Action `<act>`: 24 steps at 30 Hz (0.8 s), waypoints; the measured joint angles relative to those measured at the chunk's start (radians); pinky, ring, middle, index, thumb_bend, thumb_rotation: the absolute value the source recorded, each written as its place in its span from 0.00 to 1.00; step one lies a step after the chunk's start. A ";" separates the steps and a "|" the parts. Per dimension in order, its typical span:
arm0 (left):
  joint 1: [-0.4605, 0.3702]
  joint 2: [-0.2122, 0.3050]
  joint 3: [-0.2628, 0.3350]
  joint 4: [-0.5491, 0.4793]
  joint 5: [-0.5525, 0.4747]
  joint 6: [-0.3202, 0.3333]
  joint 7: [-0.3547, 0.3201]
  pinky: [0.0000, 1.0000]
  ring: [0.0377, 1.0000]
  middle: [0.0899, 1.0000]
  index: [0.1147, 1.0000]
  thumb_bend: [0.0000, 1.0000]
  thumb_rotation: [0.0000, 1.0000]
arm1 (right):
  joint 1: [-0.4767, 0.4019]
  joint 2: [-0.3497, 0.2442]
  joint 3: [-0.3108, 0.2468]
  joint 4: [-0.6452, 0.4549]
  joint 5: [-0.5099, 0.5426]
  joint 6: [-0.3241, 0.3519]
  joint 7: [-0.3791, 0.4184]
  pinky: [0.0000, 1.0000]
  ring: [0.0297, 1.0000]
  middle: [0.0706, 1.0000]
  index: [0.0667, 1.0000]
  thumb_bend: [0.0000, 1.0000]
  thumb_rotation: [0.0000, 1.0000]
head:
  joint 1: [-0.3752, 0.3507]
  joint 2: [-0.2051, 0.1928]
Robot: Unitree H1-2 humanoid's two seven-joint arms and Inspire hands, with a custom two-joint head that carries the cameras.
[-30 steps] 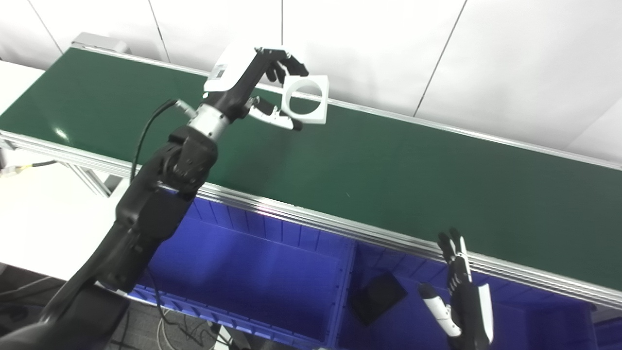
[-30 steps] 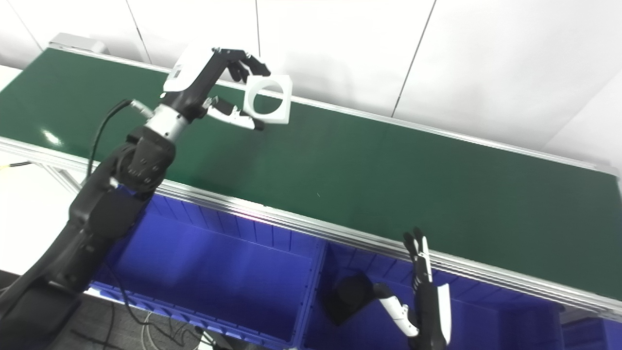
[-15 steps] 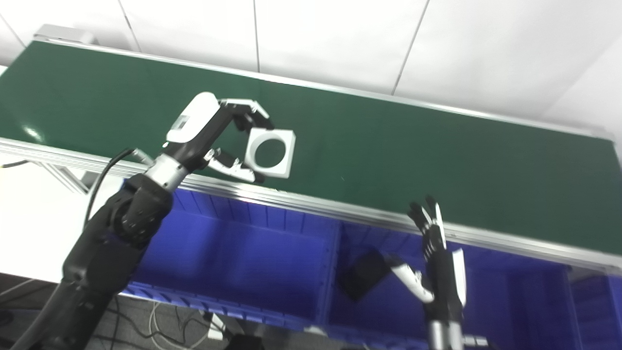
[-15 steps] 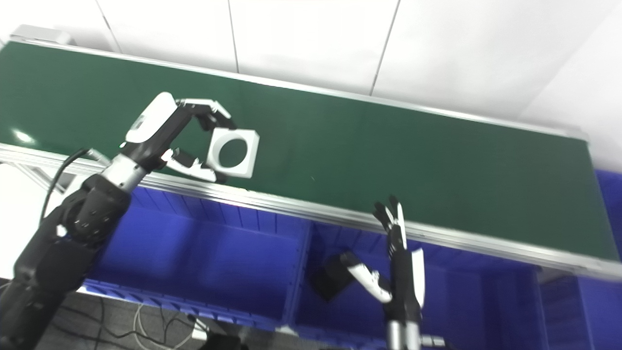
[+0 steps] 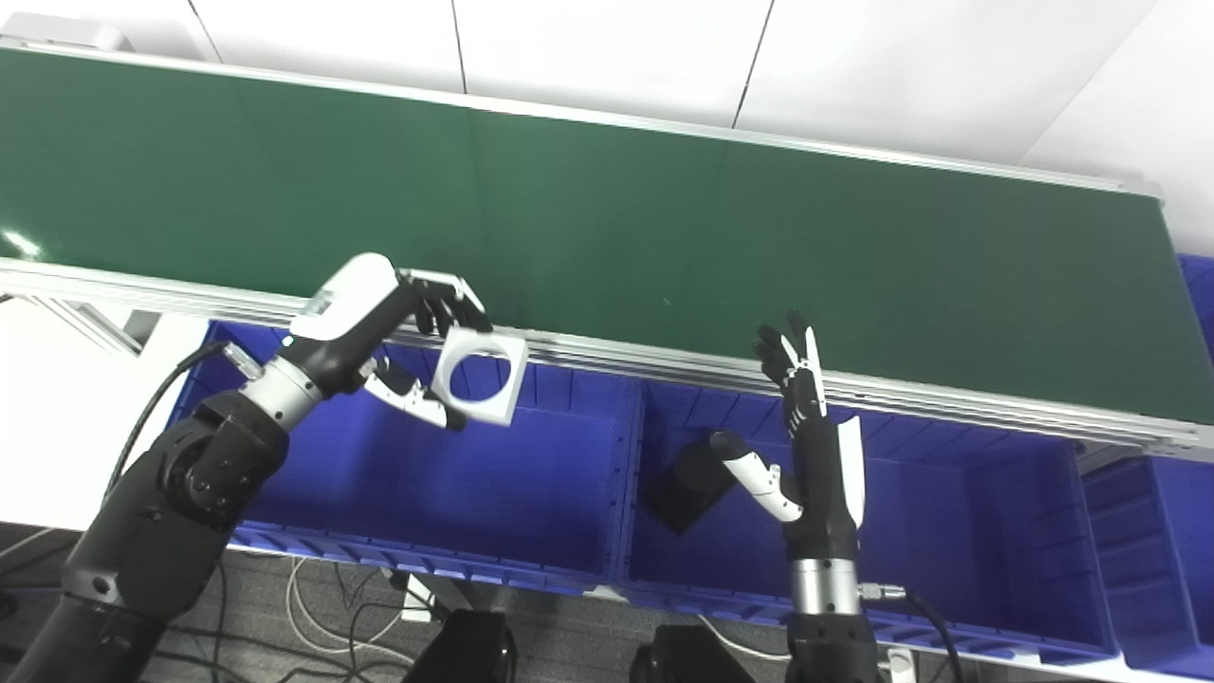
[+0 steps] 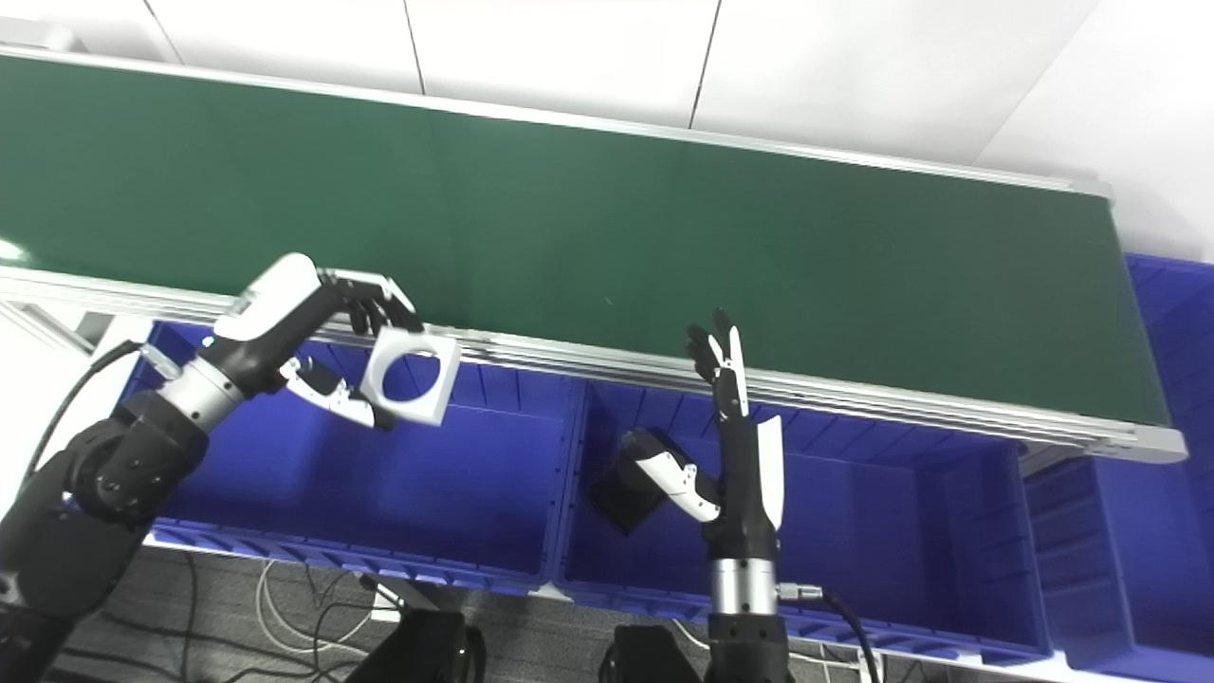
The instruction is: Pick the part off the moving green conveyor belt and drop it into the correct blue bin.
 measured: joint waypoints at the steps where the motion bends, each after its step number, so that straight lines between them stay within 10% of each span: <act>1: 0.003 0.000 -0.007 -0.001 0.015 0.006 -0.006 0.49 0.53 0.44 0.43 0.52 0.00 | 0.003 -0.001 0.000 0.000 0.000 0.000 0.000 0.89 0.88 0.89 0.99 0.80 0.74 | -0.009 -0.008; 12: 0.003 0.014 -0.072 -0.005 0.163 0.069 -0.086 0.52 0.57 0.45 0.42 0.52 0.00 | 0.016 -0.006 0.026 0.003 -0.017 0.000 -0.032 0.91 0.90 0.90 1.00 0.81 0.75 | -0.031 -0.074; 14: 0.004 0.018 -0.086 -0.006 0.199 0.090 -0.092 0.55 0.61 0.60 0.43 0.52 0.06 | 0.017 -0.009 0.041 0.011 -0.014 0.000 -0.043 0.92 0.91 0.90 1.00 0.81 0.75 | -0.043 -0.098; 16: 0.005 0.025 -0.097 -0.008 0.223 0.096 -0.103 0.67 0.75 0.76 0.73 0.70 0.23 | 0.016 -0.013 0.053 0.024 -0.016 0.000 -0.049 0.93 0.91 0.91 1.00 0.81 0.76 | -0.057 -0.120; 19: 0.012 0.031 -0.095 -0.009 0.239 0.111 -0.104 0.81 0.89 0.92 0.89 0.82 0.38 | 0.016 -0.024 0.075 0.038 -0.015 0.000 -0.071 0.94 0.92 0.93 1.00 0.80 0.74 | -0.075 -0.141; 24: 0.038 0.035 -0.076 -0.009 0.226 0.107 -0.070 0.87 0.95 0.99 0.94 0.92 0.49 | 0.007 -0.041 0.121 0.077 -0.014 0.000 -0.117 0.95 0.93 0.95 1.00 0.80 0.75 | -0.112 -0.176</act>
